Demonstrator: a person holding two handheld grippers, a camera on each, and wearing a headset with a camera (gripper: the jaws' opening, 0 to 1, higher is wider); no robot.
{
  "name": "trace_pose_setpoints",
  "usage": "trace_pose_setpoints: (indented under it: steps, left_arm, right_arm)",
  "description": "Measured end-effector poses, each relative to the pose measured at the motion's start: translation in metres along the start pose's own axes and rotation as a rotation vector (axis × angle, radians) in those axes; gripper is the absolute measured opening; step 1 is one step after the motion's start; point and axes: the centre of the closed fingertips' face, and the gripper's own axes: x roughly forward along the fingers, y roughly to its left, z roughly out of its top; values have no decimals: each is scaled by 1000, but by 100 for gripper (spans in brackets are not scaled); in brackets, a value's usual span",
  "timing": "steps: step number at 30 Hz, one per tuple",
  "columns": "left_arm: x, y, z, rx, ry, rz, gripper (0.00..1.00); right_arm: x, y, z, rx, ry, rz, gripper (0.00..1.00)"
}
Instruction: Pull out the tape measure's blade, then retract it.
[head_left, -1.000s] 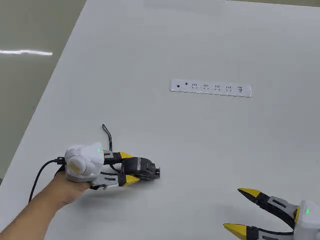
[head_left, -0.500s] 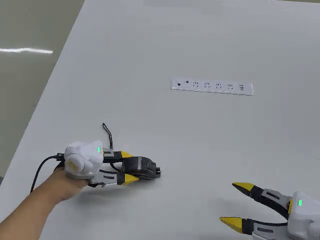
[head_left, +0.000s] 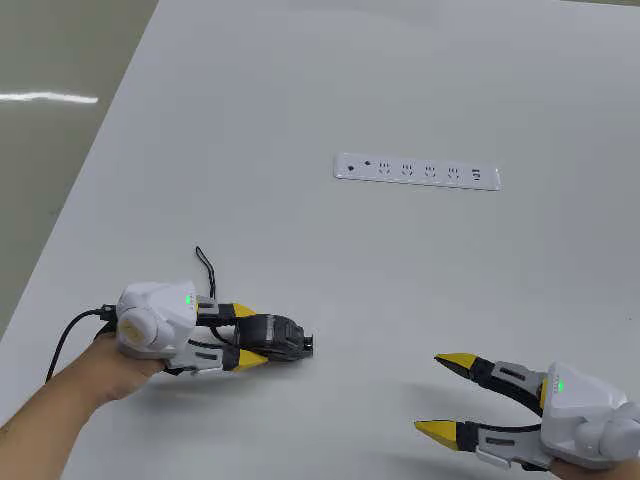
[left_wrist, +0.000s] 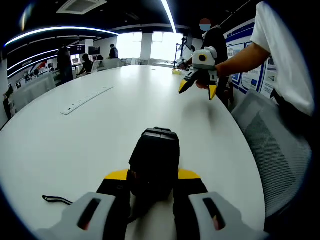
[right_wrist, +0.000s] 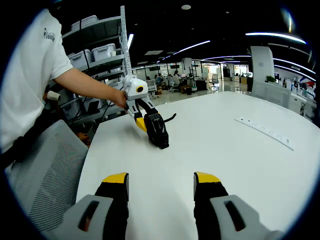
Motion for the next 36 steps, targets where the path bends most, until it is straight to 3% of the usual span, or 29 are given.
trace_pose_setpoints:
  steps: [13, 36]
  left_arm:
    - [1, 1, -1, -7, -11, -8, 28]
    - [1, 1, -1, -3, -9, -9, 28]
  right_arm:
    - [33, -2, 2, -48, 7, 56, 51]
    - [85, -10, 10, -84, -15, 106, 47]
